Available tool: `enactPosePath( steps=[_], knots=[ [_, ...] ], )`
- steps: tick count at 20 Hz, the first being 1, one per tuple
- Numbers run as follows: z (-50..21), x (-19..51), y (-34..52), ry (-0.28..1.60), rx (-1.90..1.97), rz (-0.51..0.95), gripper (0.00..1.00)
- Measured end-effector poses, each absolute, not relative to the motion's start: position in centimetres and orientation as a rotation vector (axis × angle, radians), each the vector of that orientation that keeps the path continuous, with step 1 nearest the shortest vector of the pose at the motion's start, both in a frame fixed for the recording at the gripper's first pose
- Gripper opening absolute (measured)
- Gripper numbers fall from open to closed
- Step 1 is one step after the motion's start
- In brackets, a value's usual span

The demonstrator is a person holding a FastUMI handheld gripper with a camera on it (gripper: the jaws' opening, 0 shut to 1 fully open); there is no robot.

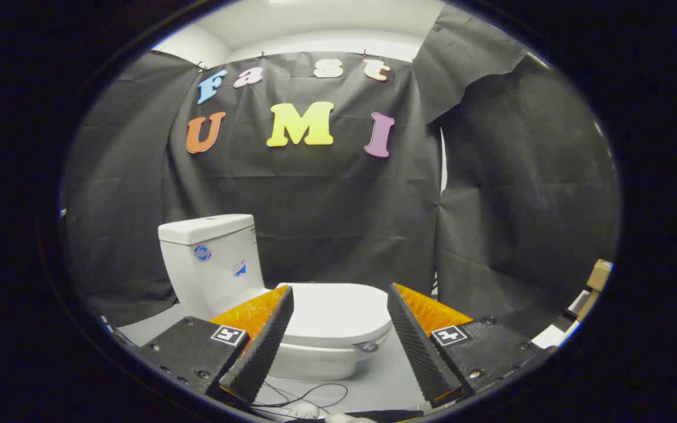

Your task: Open the toilet lid.

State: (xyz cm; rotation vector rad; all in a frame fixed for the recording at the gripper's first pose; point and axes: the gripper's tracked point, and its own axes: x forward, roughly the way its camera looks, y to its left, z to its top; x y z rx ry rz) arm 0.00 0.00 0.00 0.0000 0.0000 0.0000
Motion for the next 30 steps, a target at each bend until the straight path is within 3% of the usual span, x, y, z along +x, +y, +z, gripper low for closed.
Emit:
enactPosePath(
  steps=[15, 25, 30],
  knots=[
    [1.8, 2.3, 0.6, -0.03, -0.009, 0.026, 1.0],
    [2.7, 10.6, -1.7, -0.016, 0.137, 0.059, 1.0],
    [-0.5, 14.8, -5.1, 0.069, 0.299, 0.066, 1.0]
  ],
)
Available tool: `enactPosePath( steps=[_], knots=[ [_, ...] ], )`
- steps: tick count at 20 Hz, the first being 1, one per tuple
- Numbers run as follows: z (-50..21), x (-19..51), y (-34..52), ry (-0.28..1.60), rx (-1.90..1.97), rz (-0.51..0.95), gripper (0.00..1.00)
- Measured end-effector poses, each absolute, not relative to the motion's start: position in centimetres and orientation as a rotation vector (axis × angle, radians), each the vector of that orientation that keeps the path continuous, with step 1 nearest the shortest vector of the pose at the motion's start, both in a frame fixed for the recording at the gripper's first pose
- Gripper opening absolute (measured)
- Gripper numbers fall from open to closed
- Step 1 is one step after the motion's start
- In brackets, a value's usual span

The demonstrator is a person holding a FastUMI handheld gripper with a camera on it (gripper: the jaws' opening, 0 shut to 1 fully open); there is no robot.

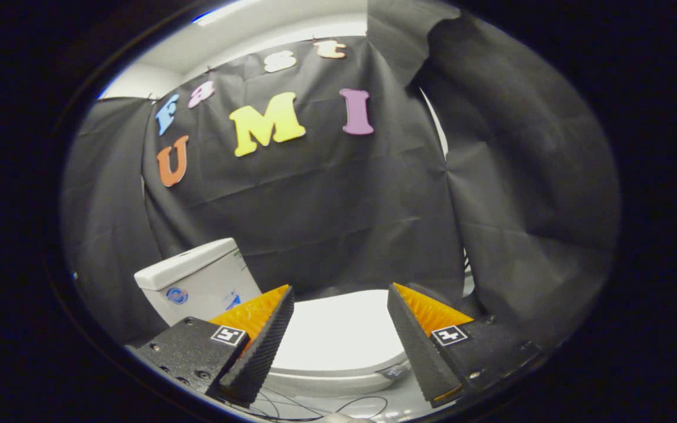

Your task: Open the toilet lid.

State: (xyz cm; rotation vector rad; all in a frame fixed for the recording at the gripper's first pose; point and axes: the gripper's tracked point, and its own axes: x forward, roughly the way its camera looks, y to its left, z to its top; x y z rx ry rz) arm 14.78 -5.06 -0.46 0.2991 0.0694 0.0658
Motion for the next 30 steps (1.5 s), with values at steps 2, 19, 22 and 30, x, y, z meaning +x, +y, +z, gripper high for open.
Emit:
enactPosePath(
  steps=[2, 19, 22, 30],
  knots=[
    [-2.1, 16.3, -6.8, 0.088, 0.355, 0.049, 1.0],
    [-25.1, 21.8, -9.8, 0.577, 1.055, 0.01, 0.91],
    [-26.2, 21.5, -9.0, 0.626, 1.105, 0.031, 0.84],
    [-27.0, 22.2, -6.9, 0.68, 0.997, 0.072, 0.42]
  ],
)
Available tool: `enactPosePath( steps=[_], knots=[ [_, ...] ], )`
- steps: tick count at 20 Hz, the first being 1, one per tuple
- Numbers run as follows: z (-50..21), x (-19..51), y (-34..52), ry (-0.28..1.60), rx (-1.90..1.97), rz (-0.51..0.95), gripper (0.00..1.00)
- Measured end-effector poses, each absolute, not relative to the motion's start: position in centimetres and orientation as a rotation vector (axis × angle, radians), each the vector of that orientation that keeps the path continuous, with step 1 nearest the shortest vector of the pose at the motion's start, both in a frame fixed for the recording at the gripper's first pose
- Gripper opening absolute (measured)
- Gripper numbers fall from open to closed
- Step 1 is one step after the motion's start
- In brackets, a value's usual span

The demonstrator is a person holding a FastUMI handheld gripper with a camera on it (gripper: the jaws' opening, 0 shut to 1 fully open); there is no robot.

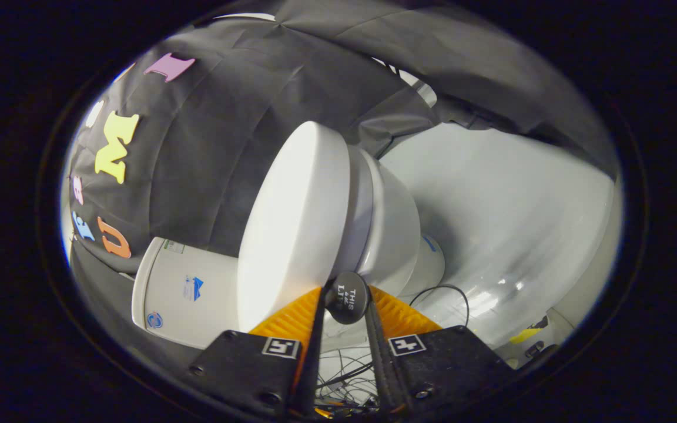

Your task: Open the toilet lid.

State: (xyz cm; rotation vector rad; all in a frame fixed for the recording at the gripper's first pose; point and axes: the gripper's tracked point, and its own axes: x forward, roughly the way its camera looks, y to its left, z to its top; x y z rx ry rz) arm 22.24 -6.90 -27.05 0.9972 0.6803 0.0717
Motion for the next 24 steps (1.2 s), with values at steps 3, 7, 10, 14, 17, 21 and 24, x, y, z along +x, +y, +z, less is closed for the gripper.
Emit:
enactPosePath(
  steps=[3, 7, 10, 14, 17, 21, 24],
  knots=[
    [-26.8, 22.0, -7.7, 0.673, 1.041, 0.083, 0.37],
    [-26.5, 22.1, -7.9, 0.638, 1.139, 0.097, 0.17],
    [-26.3, 22.1, -8.0, 0.642, 1.157, 0.095, 0.1],
    [-26.0, 22.3, -7.8, 0.655, 1.163, 0.066, 0.1],
    [-25.8, 22.3, -7.8, 0.671, 1.135, 0.054, 0.1],
    [-24.2, 22.3, -7.8, 0.623, 1.191, 0.094, 0.07],
    [-23.1, 22.2, -7.7, 0.604, 1.161, 0.111, 0.05]
  ],
)
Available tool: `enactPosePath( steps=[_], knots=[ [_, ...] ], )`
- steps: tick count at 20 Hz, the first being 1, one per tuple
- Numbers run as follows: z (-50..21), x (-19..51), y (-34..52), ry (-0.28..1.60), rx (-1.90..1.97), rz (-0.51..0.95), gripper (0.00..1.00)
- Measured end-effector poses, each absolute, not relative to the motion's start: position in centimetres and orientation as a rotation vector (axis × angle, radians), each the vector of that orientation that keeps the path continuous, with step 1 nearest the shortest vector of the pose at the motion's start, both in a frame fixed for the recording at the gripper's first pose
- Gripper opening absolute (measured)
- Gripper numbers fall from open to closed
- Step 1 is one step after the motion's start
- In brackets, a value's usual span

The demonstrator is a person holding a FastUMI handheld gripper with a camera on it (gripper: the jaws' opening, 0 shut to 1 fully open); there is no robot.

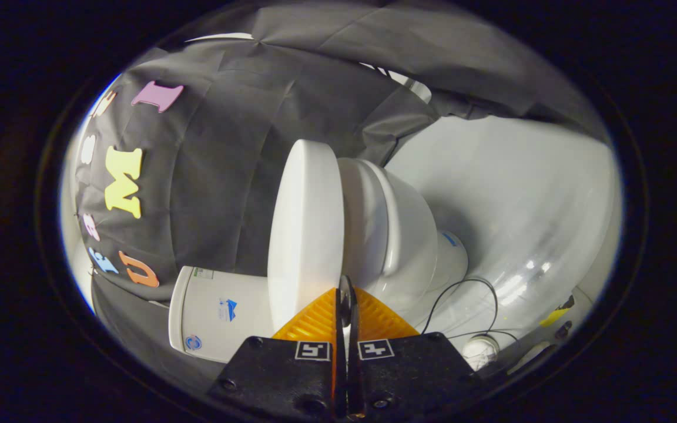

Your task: Open the toilet lid.

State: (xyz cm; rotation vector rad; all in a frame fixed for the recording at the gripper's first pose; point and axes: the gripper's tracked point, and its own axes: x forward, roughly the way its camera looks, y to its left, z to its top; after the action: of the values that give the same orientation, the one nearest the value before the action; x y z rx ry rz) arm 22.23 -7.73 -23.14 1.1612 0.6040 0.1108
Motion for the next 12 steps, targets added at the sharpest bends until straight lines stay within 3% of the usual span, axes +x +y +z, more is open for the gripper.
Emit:
enactPosePath(
  steps=[12],
  knots=[
    [-17.9, 22.2, -6.2, 0.549, 1.094, 0.142, 0.04]
  ],
)
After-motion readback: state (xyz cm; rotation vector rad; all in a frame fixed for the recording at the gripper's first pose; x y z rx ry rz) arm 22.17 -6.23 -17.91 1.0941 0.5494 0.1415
